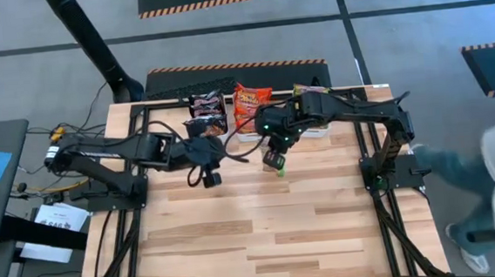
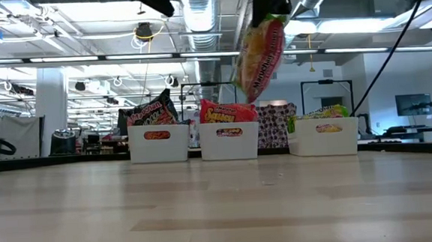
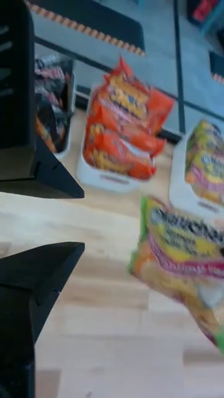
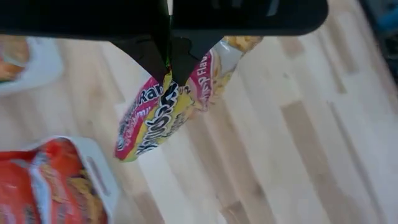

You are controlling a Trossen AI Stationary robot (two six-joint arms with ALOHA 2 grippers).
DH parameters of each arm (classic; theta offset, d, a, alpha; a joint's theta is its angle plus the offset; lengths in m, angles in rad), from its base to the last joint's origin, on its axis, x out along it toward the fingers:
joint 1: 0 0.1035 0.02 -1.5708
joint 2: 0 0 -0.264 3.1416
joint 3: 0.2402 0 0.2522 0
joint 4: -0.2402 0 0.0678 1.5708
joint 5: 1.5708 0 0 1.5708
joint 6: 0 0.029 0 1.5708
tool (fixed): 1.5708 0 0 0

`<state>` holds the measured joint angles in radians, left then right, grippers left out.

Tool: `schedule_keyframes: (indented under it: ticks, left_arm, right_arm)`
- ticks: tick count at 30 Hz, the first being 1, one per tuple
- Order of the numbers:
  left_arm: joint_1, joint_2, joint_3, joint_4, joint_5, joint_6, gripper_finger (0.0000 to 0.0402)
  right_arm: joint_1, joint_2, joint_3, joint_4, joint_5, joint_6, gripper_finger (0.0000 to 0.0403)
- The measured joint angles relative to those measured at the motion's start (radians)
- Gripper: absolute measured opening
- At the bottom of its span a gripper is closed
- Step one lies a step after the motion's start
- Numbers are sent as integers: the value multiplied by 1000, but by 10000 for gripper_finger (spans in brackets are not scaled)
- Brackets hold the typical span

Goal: Sort Maruchan noodles
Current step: Put the green noodle pack into the right white bin

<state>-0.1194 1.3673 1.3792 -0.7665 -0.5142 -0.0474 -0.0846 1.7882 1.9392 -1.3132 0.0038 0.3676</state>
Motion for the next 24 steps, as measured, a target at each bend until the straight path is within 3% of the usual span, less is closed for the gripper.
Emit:
schedule_keyframes:
  ticks: [17,24]
  left_arm:
    - [212,-42,0,-57,-14,-52,112]
    - [280,-42,0,-55,-13,-52,112]
  right_arm:
    - [-173,-22,-6,-194,29,-300,8]
    - [-268,-187,-234,-53,20,-328,8]
